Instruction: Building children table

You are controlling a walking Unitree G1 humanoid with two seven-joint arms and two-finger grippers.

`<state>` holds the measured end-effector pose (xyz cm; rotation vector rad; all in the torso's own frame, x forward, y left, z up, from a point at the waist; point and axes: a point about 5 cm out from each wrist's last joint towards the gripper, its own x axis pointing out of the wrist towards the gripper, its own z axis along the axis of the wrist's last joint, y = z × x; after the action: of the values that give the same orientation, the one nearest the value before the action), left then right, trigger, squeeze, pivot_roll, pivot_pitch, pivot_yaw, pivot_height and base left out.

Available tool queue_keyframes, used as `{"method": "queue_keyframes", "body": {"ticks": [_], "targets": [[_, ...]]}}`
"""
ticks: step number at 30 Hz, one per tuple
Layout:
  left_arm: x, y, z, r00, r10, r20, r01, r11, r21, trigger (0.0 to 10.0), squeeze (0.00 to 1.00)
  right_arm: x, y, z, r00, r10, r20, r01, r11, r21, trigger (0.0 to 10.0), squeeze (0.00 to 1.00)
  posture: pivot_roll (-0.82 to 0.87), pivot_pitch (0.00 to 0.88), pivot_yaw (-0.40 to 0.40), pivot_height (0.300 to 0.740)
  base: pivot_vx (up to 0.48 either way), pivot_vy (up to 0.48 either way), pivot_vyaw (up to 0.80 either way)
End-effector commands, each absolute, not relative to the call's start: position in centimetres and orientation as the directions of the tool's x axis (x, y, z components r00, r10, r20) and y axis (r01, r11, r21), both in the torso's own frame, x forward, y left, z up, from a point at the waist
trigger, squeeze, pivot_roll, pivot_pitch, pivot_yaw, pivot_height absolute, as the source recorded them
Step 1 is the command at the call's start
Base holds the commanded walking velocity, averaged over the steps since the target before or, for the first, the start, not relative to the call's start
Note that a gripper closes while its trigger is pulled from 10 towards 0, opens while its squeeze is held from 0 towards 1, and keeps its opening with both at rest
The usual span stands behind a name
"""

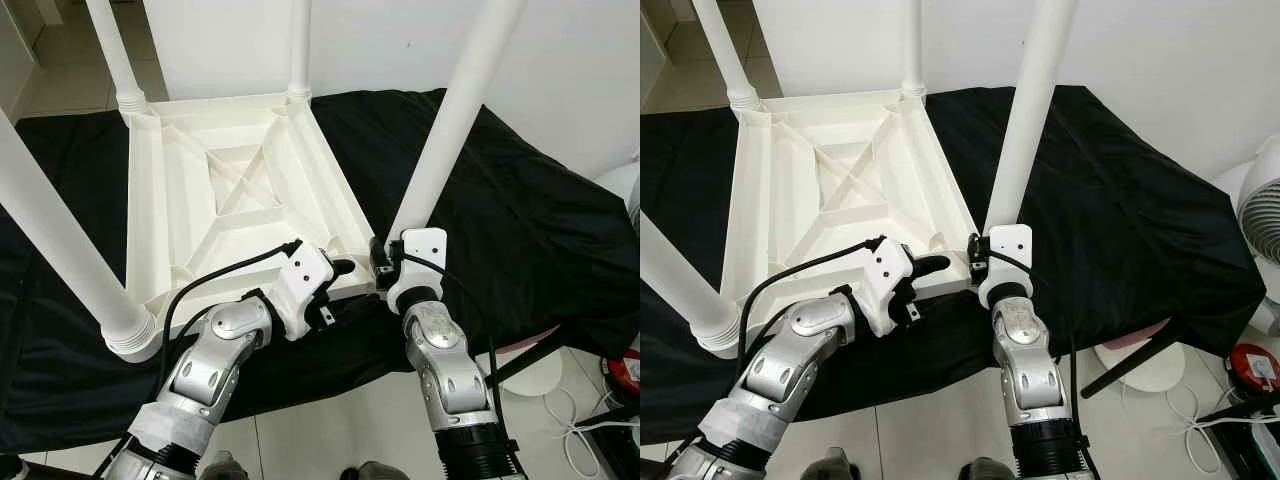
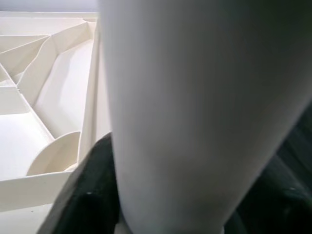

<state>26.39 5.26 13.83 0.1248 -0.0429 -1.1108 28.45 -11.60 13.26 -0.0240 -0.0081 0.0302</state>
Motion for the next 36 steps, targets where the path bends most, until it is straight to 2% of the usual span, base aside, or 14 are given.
{"method": "queue_keyframes", "body": {"ticks": [1, 8, 12, 13, 15, 16, 17, 20, 25, 30, 34, 35, 36], "targets": [[26.3, 5.2, 13.8, 0.444, -0.896, -0.028, 0.891, 0.438, 0.116, 10.0, 0.0, 28.1, -11.2, 12.8, 0.999, 0.033, -0.005, -0.033, 0.999, 0.029, 10.0, 1.0, 0.02, 0.0, -0.05, 0.74, 0.0, 0.0, 0.0], [26.3, 5.2, 13.8, 0.443, -0.896, -0.027, 0.892, 0.437, 0.116, 10.0, 0.0, 28.1, -11.9, 13.3, 0.997, 0.065, 0.043, -0.066, 0.997, 0.034, 10.0, 1.0, 0.02, 0.0, -0.05, 0.74, 0.0, 0.0, 0.0], [26.3, 5.2, 13.8, 0.442, -0.897, -0.027, 0.892, 0.436, 0.116, 10.0, 0.0, 28.1, -12.8, 13.3, 0.987, 0.146, 0.065, -0.148, 0.989, 0.022, 10.0, 1.0, 0.01, 0.0, -0.051, 0.74, 0.0, 0.0, 0.0], [26.3, 5.2, 13.8, 0.441, -0.897, -0.027, 0.893, 0.436, 0.115, 10.0, 0.0, 28.1, -13.1, 13.3, 0.979, 0.19, 0.073, -0.19, 0.982, 0.004, 10.0, 0.32, 0.01, 0.0, -0.05, 0.74, 0.0, 0.0, 0.0], [26.3, 5.2, 13.8, 0.441, -0.897, -0.027, 0.893, 0.436, 0.115, 10.0, 0.0, 28.1, -13.1, 13.3, 0.979, 0.19, 0.073, -0.19, 0.982, 0.004, 10.0, 0.32, 0.01, 0.0, -0.05, 0.74, 0.0, 0.0, 0.0], [26.3, 5.2, 13.8, 0.441, -0.897, -0.027, 0.893, 0.436, 0.114, 10.0, 0.0, 28.1, -13.8, 13.3, 0.953, 0.29, 0.082, -0.288, 0.957, -0.036, 10.0, 0.0, 0.01, 0.0, -0.047, 0.74, 0.0, 0.0, 0.0], [26.3, 5.2, 13.8, 0.441, -0.897, -0.027, 0.893, 0.436, 0.114, 10.0, 0.0, 28.1, -13.8, 13.3, 0.953, 0.29, 0.082, -0.288, 0.957, -0.036, 10.0, 0.0, 0.01, 0.0, -0.047, 0.74, 0.0, 0.0, 0.0], [26.3, 5.2, 13.8, 0.441, -0.897, -0.028, 0.893, 0.436, 0.112, 10.0, 0.0, 28.6, -14.7, 13.5, 0.908, 0.409, 0.091, -0.402, 0.912, -0.086, 10.0, 0.0, 0.01, 0.0, -0.044, 0.74, 0.0, 0.0, 0.0], [26.3, 5.2, 13.8, 0.441, -0.897, -0.029, 0.893, 0.436, 0.111, 10.0, 0.0, 28.8, -14.9, 13.7, 0.893, 0.439, 0.099, -0.429, 0.897, -0.107, 10.0, 0.0, 0.01, 0.0, -0.04, 0.74, 0.0, 0.0, 0.0], [26.5, 5.1, 13.9, 0.438, -0.899, -0.028, 0.895, 0.432, 0.112, 10.0, 0.0, 30.6, -14.3, 13.9, 0.801, 0.594, 0.068, -0.573, 0.796, -0.195, 10.0, 0.0, 0.01, 0.0, -0.029, 0.74, 0.0, 0.0, 0.0], [26.6, 5.1, 13.9, 0.439, -0.898, -0.027, 0.894, 0.433, 0.112, 10.0, 0.0, 31.2, -14.0, 13.9, 0.776, 0.629, 0.046, -0.606, 0.764, -0.22, 10.0, 0.0, 0.01, 0.0, -0.028, 0.74, 0.0, 0.0, 0.0], [26.6, 5.2, 14.0, 0.441, -0.897, -0.025, 0.893, 0.435, 0.113, 10.0, 0.0, 31.7, -13.8, 13.8, 0.759, 0.651, 0.027, -0.627, 0.741, -0.238, 9.5, 0.0, 0.01, 0.0, -0.028, 0.74, 0.0, 0.0, 0.0], [26.7, 5.2, 14.0, 0.442, -0.897, -0.024, 0.892, 0.437, 0.115, 10.0, 0.0, 32.1, -13.6, 13.7, 0.744, 0.668, 0.011, -0.645, 0.722, -0.25, 4.6, 0.0, 0.01, 0.0, -0.026, 0.74, 0.0, 0.0, 0.0]]}}
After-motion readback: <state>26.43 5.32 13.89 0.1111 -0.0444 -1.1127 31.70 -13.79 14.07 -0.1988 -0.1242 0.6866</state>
